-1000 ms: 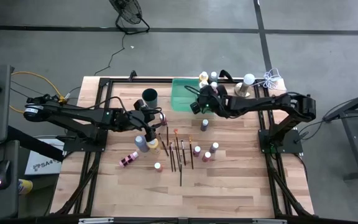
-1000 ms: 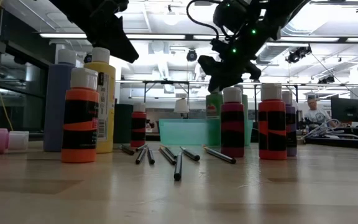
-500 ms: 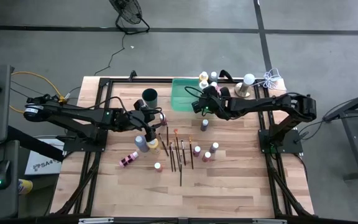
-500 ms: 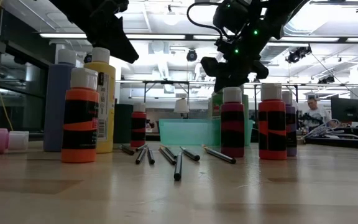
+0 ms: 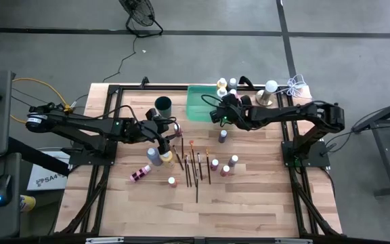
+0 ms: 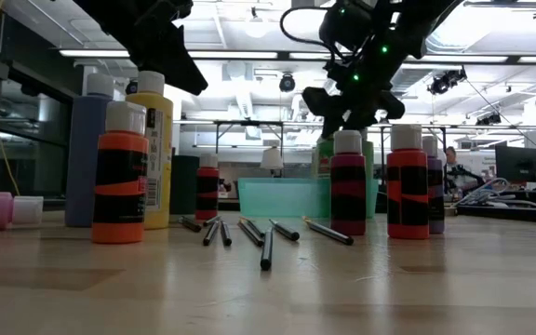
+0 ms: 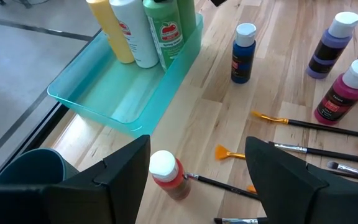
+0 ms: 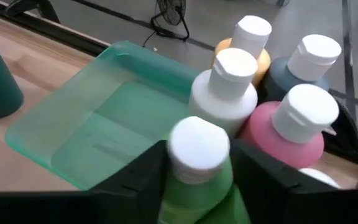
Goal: Pick & Place Paint Supplies
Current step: Put the large green paint bottle into the green bin, then put the large blue paint bottle into the green bin
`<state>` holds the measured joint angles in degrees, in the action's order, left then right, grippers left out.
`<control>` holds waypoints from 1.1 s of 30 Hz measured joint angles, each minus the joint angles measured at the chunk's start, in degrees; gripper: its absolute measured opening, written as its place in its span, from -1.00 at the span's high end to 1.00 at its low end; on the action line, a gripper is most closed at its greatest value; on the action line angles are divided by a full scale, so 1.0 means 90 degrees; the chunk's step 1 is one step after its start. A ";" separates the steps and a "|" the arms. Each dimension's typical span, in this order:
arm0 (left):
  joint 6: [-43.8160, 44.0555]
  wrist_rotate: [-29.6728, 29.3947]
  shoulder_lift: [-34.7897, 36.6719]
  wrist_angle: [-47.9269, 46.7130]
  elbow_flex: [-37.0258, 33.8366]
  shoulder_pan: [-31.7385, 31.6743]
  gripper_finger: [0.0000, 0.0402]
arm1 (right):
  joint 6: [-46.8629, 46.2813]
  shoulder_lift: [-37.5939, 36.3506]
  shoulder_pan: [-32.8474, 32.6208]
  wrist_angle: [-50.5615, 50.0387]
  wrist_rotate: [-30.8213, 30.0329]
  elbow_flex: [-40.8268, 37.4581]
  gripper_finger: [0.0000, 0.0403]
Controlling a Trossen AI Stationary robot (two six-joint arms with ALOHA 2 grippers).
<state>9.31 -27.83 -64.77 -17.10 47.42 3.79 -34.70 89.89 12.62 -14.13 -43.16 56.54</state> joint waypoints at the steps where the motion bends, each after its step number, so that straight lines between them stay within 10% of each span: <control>1: 0.0002 0.0000 0.0000 0.0001 0.0000 -0.0001 -0.27 | 0.0000 0.0000 0.0002 0.0028 0.0010 -0.0001 0.05; 8: 0.0002 -0.0002 0.0000 0.0002 0.0000 0.0000 -0.27 | 0.0001 -0.0066 -0.0010 0.0045 0.0082 -0.0003 -0.24; 18: 0.0002 -0.0002 0.0000 0.0005 0.0000 0.0000 -0.27 | 0.0258 -0.0571 -0.0160 0.0565 0.0845 -0.0003 -0.20; 33: 0.0905 -0.0966 0.1168 -0.1608 0.0005 0.0827 -0.27 | 0.0852 -0.1781 -0.1411 -0.0261 0.0154 0.0002 -0.20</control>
<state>17.46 -36.53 -54.26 -31.58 47.46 11.23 -27.03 73.86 -0.08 -16.49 -41.78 56.55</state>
